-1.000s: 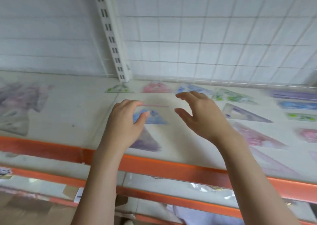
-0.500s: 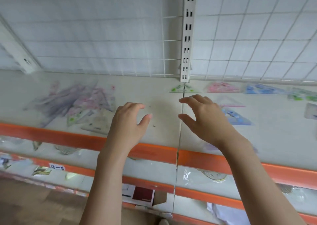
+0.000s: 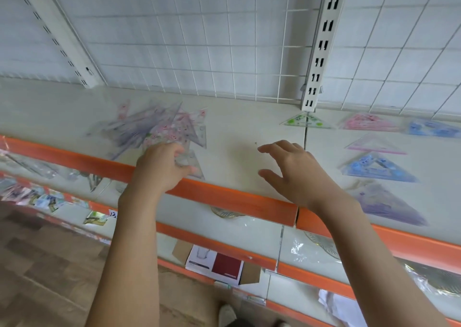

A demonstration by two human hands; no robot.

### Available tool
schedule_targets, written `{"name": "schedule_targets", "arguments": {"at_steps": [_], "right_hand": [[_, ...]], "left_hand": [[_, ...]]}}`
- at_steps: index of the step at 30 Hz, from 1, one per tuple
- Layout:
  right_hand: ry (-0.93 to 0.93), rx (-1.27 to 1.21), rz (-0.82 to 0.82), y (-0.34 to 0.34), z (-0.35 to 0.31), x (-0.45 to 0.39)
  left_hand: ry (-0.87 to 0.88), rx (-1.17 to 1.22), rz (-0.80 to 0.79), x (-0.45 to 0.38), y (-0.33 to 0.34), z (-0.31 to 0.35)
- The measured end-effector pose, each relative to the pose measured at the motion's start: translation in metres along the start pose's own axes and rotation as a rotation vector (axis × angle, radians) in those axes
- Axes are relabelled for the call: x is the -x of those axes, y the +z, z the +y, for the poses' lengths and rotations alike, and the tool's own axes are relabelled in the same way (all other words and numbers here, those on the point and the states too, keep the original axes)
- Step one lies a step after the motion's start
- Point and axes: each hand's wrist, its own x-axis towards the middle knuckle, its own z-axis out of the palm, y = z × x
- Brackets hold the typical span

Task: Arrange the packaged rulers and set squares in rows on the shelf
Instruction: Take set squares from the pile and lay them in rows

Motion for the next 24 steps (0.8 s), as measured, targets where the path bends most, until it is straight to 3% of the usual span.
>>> {"name": "schedule_targets", "arguments": {"at_steps": [4,12,24], "right_hand": [[0.016,-0.013,0.004,0.008,-0.013,-0.016],[0.089,-0.058,0.093,0.027,-0.047,-0.061],[0.154,-0.071,0.148,0.044,-0.066,-0.081]], "left_hand": [[-0.023,-0.117,-0.126,-0.021,-0.008,-0.014],[0.187,-0.221,-0.331,-0.055,-0.017,-0.028],[0.262,0.178,-0.509,-0.075,-0.011,-0.055]]}}
